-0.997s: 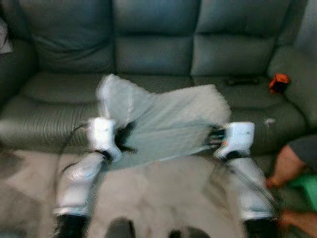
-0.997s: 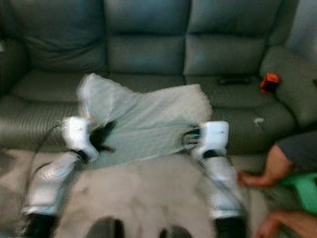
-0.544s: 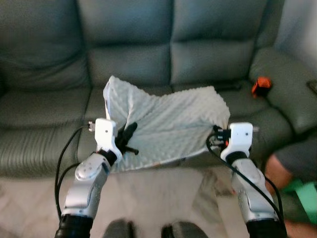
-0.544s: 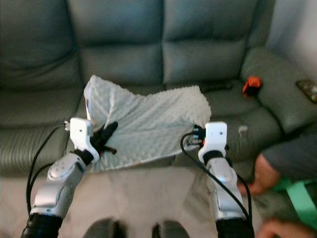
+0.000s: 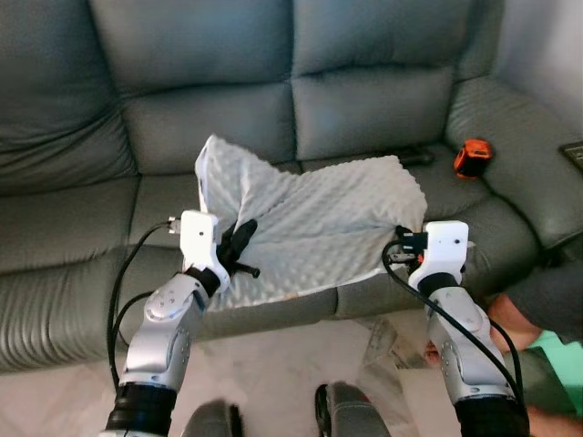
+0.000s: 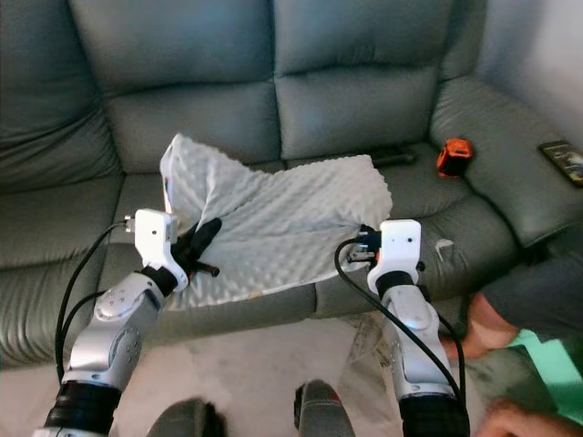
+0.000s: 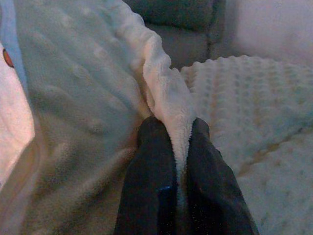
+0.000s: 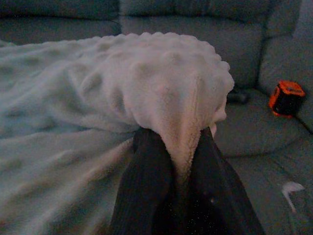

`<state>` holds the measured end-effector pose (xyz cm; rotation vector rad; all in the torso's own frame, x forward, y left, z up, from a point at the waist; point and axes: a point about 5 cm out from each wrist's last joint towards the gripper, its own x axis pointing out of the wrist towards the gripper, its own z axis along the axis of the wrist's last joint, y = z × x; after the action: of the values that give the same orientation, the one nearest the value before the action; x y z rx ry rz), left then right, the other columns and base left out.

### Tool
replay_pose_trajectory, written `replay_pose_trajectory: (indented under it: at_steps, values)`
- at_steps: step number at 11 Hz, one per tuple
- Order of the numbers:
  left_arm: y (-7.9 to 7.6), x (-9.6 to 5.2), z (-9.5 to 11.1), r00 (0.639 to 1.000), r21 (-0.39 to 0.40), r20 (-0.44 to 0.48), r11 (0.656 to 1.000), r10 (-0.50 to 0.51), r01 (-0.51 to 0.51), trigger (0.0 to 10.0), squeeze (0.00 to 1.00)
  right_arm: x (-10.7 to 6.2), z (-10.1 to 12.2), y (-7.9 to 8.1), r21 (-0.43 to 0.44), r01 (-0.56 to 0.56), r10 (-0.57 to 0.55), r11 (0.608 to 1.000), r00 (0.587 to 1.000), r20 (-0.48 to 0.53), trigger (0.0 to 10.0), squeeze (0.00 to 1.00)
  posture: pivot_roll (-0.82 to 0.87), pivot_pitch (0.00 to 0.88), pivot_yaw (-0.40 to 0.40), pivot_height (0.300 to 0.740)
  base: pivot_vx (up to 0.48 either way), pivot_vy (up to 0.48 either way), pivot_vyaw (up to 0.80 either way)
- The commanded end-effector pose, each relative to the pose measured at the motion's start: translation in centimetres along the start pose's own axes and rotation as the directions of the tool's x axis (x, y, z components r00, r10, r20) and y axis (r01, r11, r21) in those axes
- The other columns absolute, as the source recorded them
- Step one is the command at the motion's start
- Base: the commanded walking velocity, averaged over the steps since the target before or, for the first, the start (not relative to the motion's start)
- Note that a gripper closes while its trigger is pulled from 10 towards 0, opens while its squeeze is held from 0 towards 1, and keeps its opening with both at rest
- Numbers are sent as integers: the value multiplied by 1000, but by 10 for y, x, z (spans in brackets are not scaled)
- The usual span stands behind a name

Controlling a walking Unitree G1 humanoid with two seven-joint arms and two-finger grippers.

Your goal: Move the pillow to the sofa

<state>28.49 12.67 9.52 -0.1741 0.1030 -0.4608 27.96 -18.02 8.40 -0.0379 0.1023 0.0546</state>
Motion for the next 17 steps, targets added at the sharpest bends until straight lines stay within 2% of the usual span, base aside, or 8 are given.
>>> replay_pose_trajectory:
  at_steps: [1,3,7,9,11,17]
  values:
    - [8,-6,0,1000,12,-5,1000,29,-29,10000,0,3,4,13,10,-45,45,999,999,19,10000,0,-83,115,-28,740,0,480,0]
    - [7,-7,1,1000,19,3,999,28,-28,10000,0,2,3,13,10,-47,47,999,999,15,10000,0,-82,118,-27,740,0,480,0]
    - [4,-8,3,999,32,31,999,12,-13,10000,0,-1,0,13,14,-44,44,999,999,1,10000,0,-83,125,-25,740,0,0,0]
    - [2,-8,3,1000,28,30,1000,3,-4,10000,0,-1,-1,13,15,-43,44,999,999,-5,10000,0,-80,126,-27,740,0,0,-756]
    - [1,-9,5,999,13,48,1000,-17,17,10000,0,0,0,15,13,-50,50,999,999,-4,10000,0,-80,125,-31,740,0,0,0]
    - [-3,-10,4,998,3,47,999,-43,43,10000,0,1,-4,17,8,-57,58,998,998,-29,10000,0,-79,124,-30,740,384,0,-205]
